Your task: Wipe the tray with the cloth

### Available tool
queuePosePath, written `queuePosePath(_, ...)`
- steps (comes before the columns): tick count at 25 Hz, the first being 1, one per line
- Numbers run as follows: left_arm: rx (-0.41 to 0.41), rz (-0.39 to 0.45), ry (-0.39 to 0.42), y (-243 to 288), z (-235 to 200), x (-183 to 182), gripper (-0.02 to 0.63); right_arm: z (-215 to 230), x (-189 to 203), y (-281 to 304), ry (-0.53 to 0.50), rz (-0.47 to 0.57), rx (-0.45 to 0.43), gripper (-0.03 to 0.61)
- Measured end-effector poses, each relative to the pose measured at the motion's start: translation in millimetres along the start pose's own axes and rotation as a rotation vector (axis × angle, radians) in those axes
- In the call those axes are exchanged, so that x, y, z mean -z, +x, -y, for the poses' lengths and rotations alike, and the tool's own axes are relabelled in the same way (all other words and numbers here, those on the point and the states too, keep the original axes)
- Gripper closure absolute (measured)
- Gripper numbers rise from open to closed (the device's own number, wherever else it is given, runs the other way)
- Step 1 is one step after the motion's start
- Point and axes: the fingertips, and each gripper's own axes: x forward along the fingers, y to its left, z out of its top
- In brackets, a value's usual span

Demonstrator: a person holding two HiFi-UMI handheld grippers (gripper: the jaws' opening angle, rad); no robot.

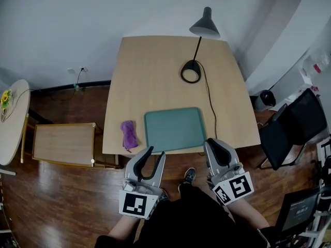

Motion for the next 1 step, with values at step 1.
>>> queuePosePath(1, -0.003, -0.003, -0.004, -8.3, -3.7, 3.7, 0.468, -9.6, 3.4, -1.0, -0.005, -0.01, -0.001, 0.551)
